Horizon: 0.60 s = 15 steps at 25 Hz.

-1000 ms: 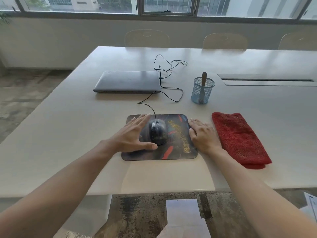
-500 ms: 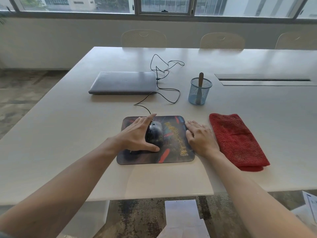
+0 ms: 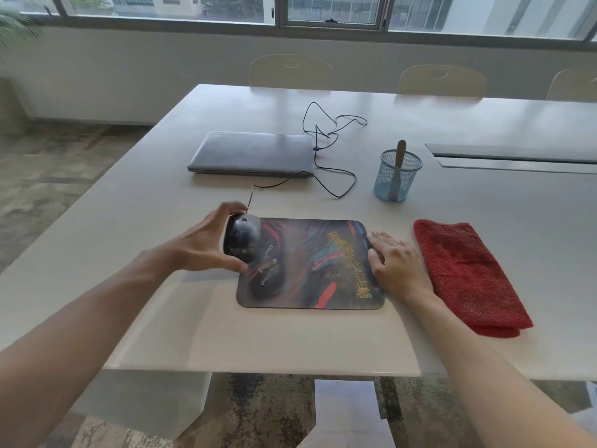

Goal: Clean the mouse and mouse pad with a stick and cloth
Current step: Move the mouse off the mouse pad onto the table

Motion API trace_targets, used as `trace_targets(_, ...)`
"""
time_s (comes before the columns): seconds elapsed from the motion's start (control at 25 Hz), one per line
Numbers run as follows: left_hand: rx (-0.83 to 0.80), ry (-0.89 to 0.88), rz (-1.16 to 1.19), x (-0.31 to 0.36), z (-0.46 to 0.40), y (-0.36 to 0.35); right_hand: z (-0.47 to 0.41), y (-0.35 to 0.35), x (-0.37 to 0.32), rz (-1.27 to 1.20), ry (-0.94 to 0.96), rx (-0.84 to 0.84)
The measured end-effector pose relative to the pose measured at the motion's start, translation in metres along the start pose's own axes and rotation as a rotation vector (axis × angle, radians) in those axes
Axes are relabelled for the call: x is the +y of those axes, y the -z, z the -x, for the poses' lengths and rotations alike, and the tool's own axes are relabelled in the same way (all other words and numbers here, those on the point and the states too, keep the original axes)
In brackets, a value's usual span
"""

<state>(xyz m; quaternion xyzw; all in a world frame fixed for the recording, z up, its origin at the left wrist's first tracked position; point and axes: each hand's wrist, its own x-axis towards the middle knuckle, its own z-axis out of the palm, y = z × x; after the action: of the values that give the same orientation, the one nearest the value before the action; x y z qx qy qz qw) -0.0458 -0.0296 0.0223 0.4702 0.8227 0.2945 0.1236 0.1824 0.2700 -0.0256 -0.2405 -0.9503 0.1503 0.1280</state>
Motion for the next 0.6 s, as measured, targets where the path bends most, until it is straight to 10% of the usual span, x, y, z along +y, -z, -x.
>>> trace_targets(0.6,-0.098,0.274,0.046,-0.092,0.072,0.073,0.0,-0.003,0.0,0.016,0.023,0.054)
